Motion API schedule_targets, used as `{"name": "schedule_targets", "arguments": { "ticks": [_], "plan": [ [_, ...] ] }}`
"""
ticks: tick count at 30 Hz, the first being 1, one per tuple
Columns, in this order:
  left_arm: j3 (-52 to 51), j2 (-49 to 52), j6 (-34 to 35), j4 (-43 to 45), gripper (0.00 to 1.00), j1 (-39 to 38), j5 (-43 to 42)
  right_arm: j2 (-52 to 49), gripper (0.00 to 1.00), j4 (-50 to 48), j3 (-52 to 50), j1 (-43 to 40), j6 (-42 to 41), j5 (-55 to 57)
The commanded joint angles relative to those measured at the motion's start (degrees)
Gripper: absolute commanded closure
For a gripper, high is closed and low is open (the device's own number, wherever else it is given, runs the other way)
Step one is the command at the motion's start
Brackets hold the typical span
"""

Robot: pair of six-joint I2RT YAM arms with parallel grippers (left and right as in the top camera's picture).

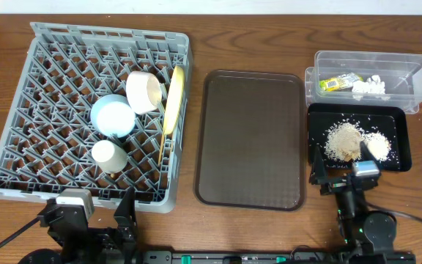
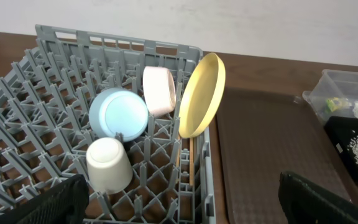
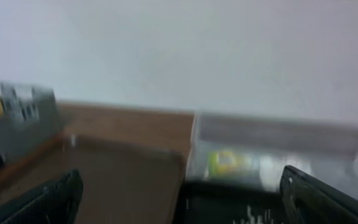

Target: Sort waste into correct bins and load items into the dishwasher

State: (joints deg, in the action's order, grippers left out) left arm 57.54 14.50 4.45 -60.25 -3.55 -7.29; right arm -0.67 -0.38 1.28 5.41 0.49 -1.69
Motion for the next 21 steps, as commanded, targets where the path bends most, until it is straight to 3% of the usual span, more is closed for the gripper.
{"name": "schedule_targets", "arguments": {
  "ticks": [1, 21],
  "plan": [
    [0.0, -0.2, -0.8, -0.1, 0.03, -0.2, 0.5, 0.4, 0.01, 4.1, -1.0, -0.3, 0.4, -0.3],
    [0.0, -0.2, -0.8, -0.1, 0.02, -0.2, 0.5, 0.3, 0.01, 4.5, -1.0, -0.3, 0.4, -0.3]
  ]
}}
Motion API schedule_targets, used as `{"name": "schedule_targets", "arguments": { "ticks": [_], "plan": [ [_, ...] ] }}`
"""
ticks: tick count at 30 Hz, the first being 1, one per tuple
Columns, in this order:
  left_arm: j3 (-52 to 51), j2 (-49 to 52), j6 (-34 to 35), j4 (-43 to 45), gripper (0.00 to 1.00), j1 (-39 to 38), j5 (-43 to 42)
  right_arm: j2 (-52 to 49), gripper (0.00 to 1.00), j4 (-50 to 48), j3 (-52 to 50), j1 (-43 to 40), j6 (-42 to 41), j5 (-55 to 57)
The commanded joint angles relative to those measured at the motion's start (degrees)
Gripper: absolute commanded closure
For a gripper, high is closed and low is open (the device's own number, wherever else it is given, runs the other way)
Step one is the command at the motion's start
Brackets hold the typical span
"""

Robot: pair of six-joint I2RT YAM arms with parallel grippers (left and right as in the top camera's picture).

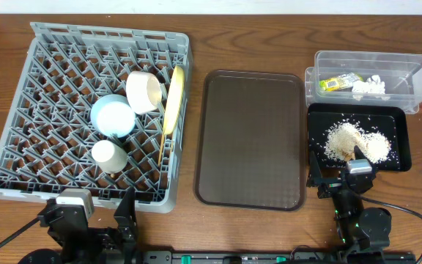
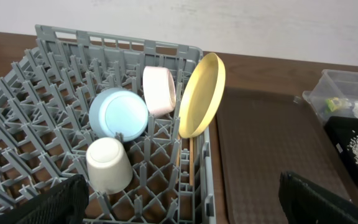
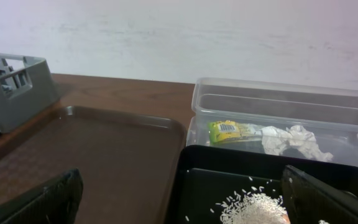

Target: Sort waste into correct bins and load items into the dishwasher

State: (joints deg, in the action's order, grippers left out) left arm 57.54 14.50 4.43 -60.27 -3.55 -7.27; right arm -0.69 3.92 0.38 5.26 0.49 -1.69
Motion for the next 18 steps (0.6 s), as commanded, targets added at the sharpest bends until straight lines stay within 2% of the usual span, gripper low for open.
{"name": "schedule_targets", "arguments": {
  "ticks": [1, 15, 18],
  "plan": [
    [0.0, -0.2, -0.7, -0.1, 0.02, -0.2, 0.5, 0.3, 0.01, 0.2, -0.1, -0.2, 0.4, -0.3],
    [-0.1, -0.2, -0.7, -1.0, 0.02, -0.1, 0.3, 0.3, 0.01, 0.2, -0.1, -0.2, 0.4, -0.3],
    [-2.7, -1.2, -0.8, -1.1, 0.02, 0.0, 1.1, 0.3, 0.01, 0.2, -0.1, -0.2, 0.4, -0.3]
  ]
}}
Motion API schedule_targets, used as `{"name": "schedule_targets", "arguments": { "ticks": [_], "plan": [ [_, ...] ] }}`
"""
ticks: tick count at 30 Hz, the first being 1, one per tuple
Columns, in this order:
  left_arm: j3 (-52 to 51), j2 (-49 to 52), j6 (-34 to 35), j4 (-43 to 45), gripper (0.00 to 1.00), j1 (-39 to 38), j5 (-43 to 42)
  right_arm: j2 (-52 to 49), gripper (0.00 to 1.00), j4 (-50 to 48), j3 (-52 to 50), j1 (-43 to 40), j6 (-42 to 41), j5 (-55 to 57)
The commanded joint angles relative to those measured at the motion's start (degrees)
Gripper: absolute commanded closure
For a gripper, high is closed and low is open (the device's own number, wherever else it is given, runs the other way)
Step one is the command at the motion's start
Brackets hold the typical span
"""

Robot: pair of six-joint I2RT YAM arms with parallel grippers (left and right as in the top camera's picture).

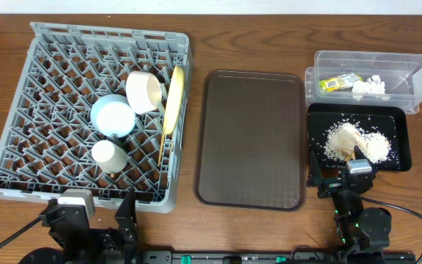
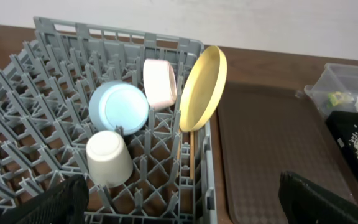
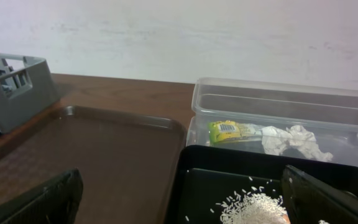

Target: Sort waste into correct bins and load items into the dishwasher

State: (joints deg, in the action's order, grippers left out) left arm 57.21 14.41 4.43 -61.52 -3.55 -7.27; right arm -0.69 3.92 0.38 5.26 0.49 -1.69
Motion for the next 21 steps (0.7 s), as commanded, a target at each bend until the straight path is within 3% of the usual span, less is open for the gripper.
{"name": "schedule_targets", "arguments": {
  "ticks": [1, 7, 21],
  "plan": [
    [-4.0, -1.8, -0.8, 0.9, 0.02, 0.0, 1.6, 0.3, 0.01, 0.2, -0.1, -0.2, 0.4, -0.3],
    [-19.3, -9.5, -0.7, 12.7, 0.02, 0.1, 1.8, 0.3, 0.01, 0.2, -0.1, -0.2, 0.4, -0.3],
    [-50.6, -14.3, 3.6, 55.5, 0.02, 1.3, 2.0, 0.3, 0.01, 0.2, -0.1, -0.2, 0.4, -0.3]
  ]
}}
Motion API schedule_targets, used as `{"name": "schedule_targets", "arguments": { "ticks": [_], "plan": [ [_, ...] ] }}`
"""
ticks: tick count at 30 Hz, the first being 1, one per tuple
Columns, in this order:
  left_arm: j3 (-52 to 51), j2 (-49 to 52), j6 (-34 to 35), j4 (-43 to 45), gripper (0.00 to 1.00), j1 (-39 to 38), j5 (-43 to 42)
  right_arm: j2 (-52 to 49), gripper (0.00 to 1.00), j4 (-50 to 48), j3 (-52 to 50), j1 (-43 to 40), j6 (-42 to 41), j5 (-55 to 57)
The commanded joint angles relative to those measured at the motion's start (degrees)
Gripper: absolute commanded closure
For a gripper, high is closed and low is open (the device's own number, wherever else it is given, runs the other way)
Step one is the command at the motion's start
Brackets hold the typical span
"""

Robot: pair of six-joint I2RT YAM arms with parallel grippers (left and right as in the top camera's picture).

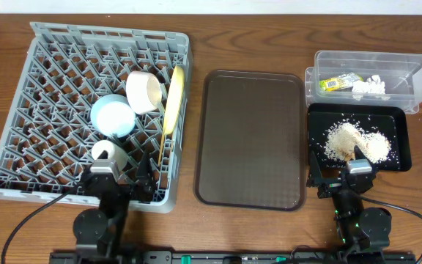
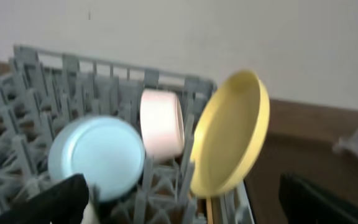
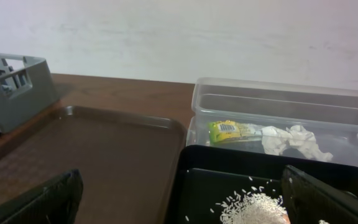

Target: Sort waste into correct bins and load items into the dishwasher

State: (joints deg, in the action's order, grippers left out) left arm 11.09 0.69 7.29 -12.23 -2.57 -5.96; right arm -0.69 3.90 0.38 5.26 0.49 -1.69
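Observation:
The grey dish rack (image 1: 57, 59) holds a blue bowl (image 1: 112, 116), a pink bowl (image 1: 144, 91), a white cup (image 1: 107, 152) and an upright yellow plate (image 1: 173, 97). My left gripper (image 1: 116, 185) is at the rack's front edge, open and empty. Its wrist view is blurred and looks low across the blue bowl (image 2: 95, 155), pink bowl (image 2: 161, 123) and yellow plate (image 2: 229, 134). My right gripper (image 1: 343, 180) is open and empty just in front of the black bin (image 1: 400, 139), which holds rice (image 1: 346, 139).
A brown tray (image 1: 251, 139) lies bare between the rack and the bins. The clear bin (image 1: 409, 70) at the back right holds a yellow wrapper (image 1: 339, 83) and crumpled tissue (image 1: 368, 86). Thin sticks (image 1: 160, 150) lie in the rack below the plate.
My left arm has moved from the table's front edge to the rack's front edge, and its camera now sits lower and closer to the dishes. The right arm has not moved.
At first my right gripper was over the black bin's front part, its view blurred, while the left arm rested at the table's front. The right gripper then stood just in front of the bin and stayed there. The left arm shifted slightly, and is now at the rack.

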Motion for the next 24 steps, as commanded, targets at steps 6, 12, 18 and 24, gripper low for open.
{"name": "schedule_targets", "arguments": {
  "ticks": [6, 12, 18, 24],
  "plan": [
    [-10.9, -0.6, -3.3, 16.2, 0.02, 0.2, 0.7, 0.3, 0.01, 0.2, -0.1, -0.2, 0.4, -0.3],
    [-10.9, -0.6, -5.3, 9.0, 0.02, 0.2, 0.7, 0.3, 0.01, 0.2, -0.1, -0.2, 0.4, -0.3],
    [-10.9, -0.5, -5.3, 8.6, 0.02, 0.2, 0.7, 0.3, 0.01, 0.2, -0.1, -0.2, 0.4, -0.3],
    [-10.9, -0.5, -5.3, 8.6, 0.02, 0.2, 0.7, 0.3, 0.01, 0.2, -0.1, -0.2, 0.4, -0.3]
  ]
}}
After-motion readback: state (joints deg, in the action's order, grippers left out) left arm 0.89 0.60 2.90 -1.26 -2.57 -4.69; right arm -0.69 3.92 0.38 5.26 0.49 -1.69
